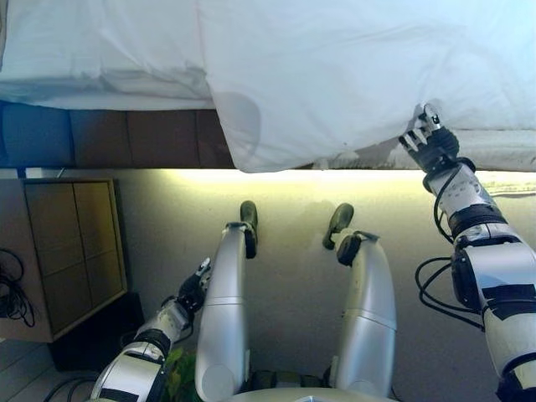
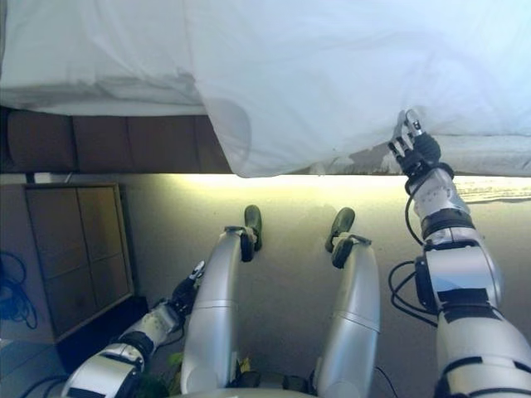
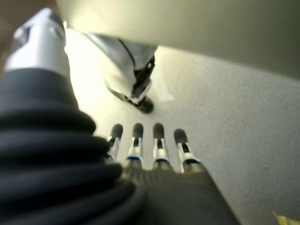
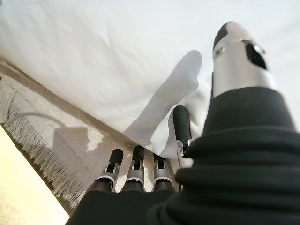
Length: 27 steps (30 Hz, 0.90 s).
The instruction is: Make the bed neatly
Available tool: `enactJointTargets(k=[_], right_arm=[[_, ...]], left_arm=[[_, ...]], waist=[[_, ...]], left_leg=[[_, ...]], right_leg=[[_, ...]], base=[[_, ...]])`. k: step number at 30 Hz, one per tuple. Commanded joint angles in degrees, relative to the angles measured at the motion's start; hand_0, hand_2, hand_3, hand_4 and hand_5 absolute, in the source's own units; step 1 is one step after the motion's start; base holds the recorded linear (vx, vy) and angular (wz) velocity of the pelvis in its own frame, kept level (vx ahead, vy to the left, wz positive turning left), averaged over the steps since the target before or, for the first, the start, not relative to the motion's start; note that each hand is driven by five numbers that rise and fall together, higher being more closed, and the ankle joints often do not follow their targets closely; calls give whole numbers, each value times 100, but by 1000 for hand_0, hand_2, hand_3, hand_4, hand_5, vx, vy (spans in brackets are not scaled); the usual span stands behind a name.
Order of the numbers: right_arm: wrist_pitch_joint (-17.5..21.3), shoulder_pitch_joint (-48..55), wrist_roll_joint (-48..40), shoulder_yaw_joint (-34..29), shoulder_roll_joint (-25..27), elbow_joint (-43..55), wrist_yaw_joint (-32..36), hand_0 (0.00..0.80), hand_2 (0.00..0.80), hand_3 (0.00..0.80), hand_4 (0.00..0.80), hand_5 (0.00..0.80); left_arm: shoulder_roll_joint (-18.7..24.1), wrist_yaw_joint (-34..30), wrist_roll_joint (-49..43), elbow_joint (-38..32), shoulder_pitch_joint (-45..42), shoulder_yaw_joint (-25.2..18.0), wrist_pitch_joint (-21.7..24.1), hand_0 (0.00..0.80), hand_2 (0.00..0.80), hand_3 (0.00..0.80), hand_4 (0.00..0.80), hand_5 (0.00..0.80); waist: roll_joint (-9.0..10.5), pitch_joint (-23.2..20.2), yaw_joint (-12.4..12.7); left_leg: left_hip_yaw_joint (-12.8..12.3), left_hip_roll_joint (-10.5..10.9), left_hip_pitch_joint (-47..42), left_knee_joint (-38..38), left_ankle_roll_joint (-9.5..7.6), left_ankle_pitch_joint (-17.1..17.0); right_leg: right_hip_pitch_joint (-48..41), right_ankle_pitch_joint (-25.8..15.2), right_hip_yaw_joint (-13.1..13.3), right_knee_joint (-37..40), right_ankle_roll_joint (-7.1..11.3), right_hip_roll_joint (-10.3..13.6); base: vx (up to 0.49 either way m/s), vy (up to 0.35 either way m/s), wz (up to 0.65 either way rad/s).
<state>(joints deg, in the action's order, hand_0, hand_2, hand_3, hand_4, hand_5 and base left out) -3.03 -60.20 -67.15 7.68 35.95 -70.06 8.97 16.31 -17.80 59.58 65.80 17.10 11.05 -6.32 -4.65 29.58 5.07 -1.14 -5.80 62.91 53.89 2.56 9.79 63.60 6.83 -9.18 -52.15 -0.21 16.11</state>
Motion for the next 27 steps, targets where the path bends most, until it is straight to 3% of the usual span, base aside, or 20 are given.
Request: enactJointTargets(k=[1,3,4,5,15,27], right_arm=[[262,-458,-100,125,454,620,309,0,0,0,0,0],[320,-520,-78,169,476,785,351,0,0,0,0,0],[332,-520,0,196,474,859,368,254,254,254,254,254],[334,-511,4,214,467,916,403,800,800,800,800,800],[56,-91,64,35,375,943,948,800,800,800,800,800],[-69,161,142,-35,154,895,952,800,800,800,800,800]], left_arm=[[-12,-189,-16,46,-651,137,51,0,0,0,0,0],[13,-261,-92,26,-757,117,68,0,0,0,0,0],[21,-281,-114,14,-794,118,73,0,0,0,0,0],[22,-300,-129,7,-825,128,81,0,0,0,0,0],[0,-509,-262,86,-967,191,302,0,0,0,0,0],[119,-298,90,101,-928,-7,710,0,0,0,0,0]], waist=[[-155,-61,44],[-138,-46,57],[-128,-43,59],[-114,-48,58],[-58,-165,16],[-5,-442,-24]], left_leg=[[289,-74,-185,-113,-128,258],[289,-98,-235,-103,-124,234],[286,-105,-267,-107,-123,220],[283,-117,-300,-103,-119,208],[160,-273,-907,-257,-98,107],[-34,-365,-1838,-875,45,-93]], right_leg=[[-171,290,378,-96,106,55],[-232,287,341,-111,93,59],[-266,278,321,-105,85,55],[-304,268,302,-99,77,53],[-971,155,213,212,89,70],[-1939,17,115,973,210,41]], base=[[0,0,0],[0,0,0],[0,0,0],[0,0,0],[17,40,-5],[35,30,-4]])
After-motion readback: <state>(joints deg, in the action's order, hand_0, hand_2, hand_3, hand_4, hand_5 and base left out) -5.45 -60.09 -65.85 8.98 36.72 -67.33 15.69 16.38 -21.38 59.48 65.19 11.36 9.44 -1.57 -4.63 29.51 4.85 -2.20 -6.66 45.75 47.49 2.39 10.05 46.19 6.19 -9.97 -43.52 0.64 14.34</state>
